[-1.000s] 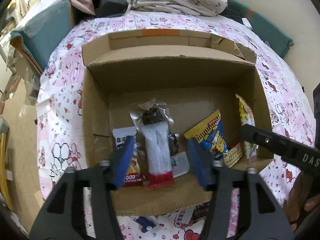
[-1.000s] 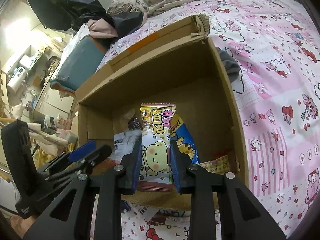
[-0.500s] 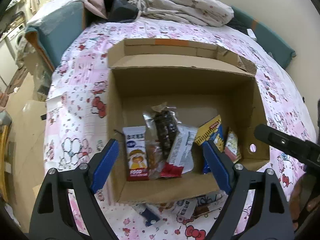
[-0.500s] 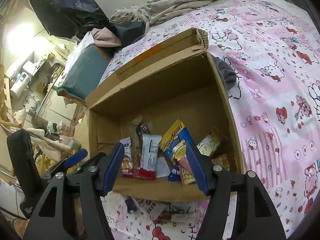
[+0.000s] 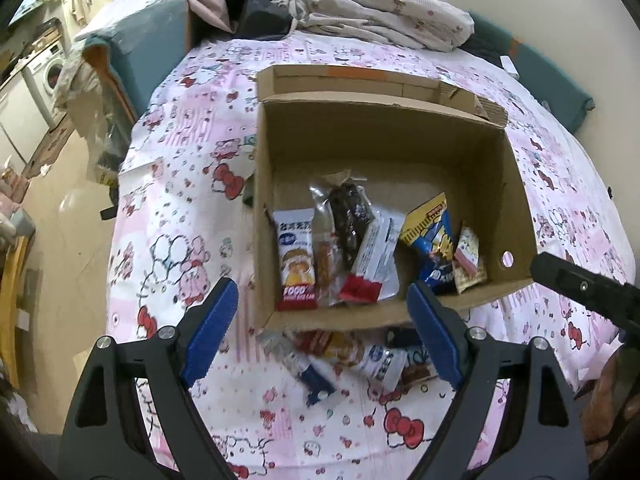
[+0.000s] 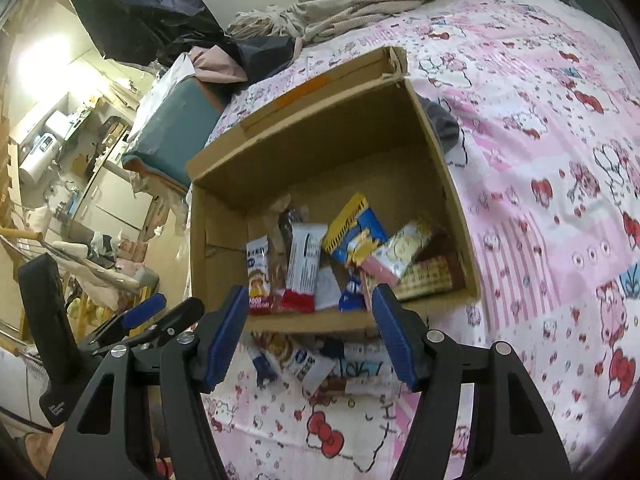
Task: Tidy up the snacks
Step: 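Withdraw both tools from the box toward the snack pile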
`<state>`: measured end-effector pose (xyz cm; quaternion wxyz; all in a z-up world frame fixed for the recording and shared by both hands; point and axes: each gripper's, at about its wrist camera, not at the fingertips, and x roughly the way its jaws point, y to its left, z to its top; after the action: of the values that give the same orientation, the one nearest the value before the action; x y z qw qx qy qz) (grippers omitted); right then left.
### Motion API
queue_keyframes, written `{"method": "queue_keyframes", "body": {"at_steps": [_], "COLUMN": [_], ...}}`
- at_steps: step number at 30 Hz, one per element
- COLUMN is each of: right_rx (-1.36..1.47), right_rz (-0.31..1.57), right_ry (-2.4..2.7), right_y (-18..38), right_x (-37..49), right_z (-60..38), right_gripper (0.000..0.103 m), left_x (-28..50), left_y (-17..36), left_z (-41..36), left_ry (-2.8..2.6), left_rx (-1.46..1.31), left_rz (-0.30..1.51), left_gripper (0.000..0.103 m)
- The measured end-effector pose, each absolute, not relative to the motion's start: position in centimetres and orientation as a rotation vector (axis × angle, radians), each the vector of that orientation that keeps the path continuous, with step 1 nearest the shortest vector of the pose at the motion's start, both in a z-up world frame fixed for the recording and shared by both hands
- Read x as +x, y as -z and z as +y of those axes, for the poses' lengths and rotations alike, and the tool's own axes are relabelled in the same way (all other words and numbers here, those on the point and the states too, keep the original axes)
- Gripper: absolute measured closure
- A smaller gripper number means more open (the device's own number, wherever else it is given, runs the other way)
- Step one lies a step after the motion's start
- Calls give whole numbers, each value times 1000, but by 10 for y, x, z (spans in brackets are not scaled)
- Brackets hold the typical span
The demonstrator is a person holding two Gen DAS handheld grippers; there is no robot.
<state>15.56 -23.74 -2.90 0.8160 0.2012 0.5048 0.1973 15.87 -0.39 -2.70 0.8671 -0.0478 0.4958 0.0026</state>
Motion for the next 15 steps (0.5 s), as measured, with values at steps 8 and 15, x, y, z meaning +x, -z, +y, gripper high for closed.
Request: {"method": "queue_keyframes", "body": {"at_steps": [8,15], "right_rx": [457,482], "right_rz": [1116,1176], "right_ry": [-412,-374], "right_y": [36,50], "right_x": [132,118], "right_z": [-237,-244], "right_gripper": [36,36], "left_x": [133,118], "left_y": [35,48], "left_z": [10,23], "left_ry": [-41,-95], "left_rx": [-160,-221], "left_rz": [1091,1143], "left_gripper": [19,19]}}
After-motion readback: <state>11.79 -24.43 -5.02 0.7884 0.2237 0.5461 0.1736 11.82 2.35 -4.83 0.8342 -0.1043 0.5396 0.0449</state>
